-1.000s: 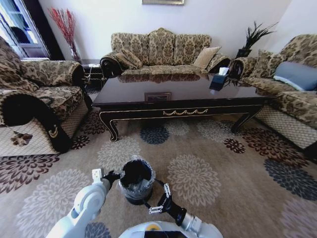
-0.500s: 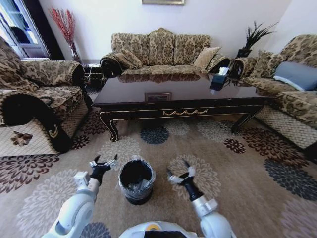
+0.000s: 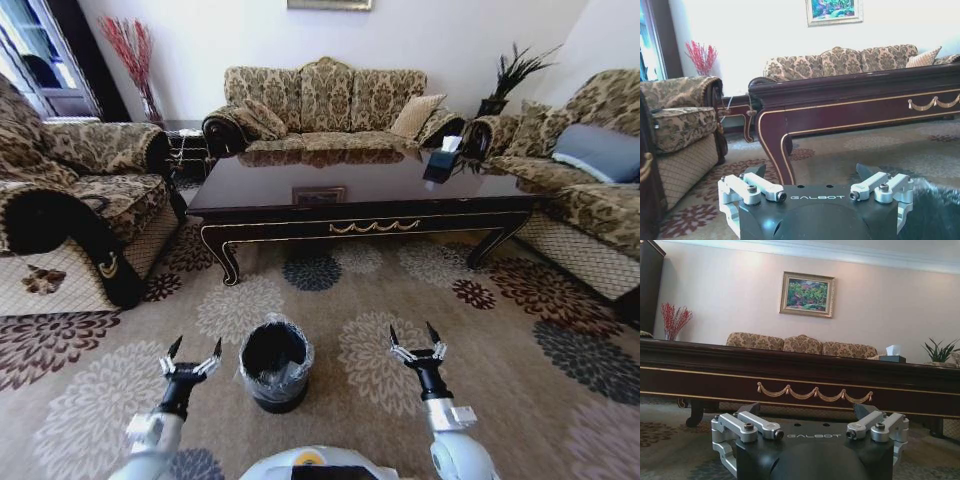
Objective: Move to the front of the table and pick up the trash from the floor, then place it into the trash bin.
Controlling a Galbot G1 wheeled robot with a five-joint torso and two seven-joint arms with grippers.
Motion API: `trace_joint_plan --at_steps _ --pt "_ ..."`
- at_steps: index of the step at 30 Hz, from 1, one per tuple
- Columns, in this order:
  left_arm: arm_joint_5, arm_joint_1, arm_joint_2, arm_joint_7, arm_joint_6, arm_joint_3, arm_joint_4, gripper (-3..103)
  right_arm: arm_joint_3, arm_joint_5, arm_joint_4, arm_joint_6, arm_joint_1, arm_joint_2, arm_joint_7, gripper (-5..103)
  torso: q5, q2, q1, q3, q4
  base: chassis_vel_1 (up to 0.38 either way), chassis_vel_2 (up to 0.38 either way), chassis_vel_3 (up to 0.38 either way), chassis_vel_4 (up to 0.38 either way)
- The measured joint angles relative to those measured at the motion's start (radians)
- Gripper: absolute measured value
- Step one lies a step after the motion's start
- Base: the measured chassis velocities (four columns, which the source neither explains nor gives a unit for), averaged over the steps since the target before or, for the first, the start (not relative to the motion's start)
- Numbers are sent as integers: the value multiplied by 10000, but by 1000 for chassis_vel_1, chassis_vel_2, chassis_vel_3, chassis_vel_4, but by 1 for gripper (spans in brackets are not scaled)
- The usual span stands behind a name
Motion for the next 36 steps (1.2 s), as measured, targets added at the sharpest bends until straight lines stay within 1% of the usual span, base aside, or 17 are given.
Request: trace_joint_plan --at_steps 1,5,6,8,10,16,36 --pt "0 0 0 0 0 0 0 100 0 0 0 0 0 0 0 100 0 0 0 0 0 0 0 0 0" --pt "57 369 -279 102 -842 -209 324 100 -7 -69 -5 59 -61 -116 -53 100 0 -1 0 1 -1 0 0 0 0" --pt "57 369 -279 102 -842 -209 324 100 -7 -69 -5 59 -61 -116 -53 100 0 -1 0 1 -1 0 0 0 0" --pt "64 519 -349 126 -1159 -225 405 100 -27 -76 50 77 -98 -219 -145 100 0 0 0 1 -1 0 0 0 0" --pt "60 585 -406 125 -1273 -209 455 100 -53 -79 65 79 -117 -281 -235 100 0 0 0 1 -1 0 0 0 0" --pt "91 620 -551 86 -1416 -127 444 100 -141 -120 81 75 -217 -280 -459 100 -1 0 0 1 -1 0 0 0 0" --pt "94 620 -521 47 -1317 -102 301 100 -191 -153 133 28 -266 -244 -512 100 0 0 0 1 -1 0 0 0 0"
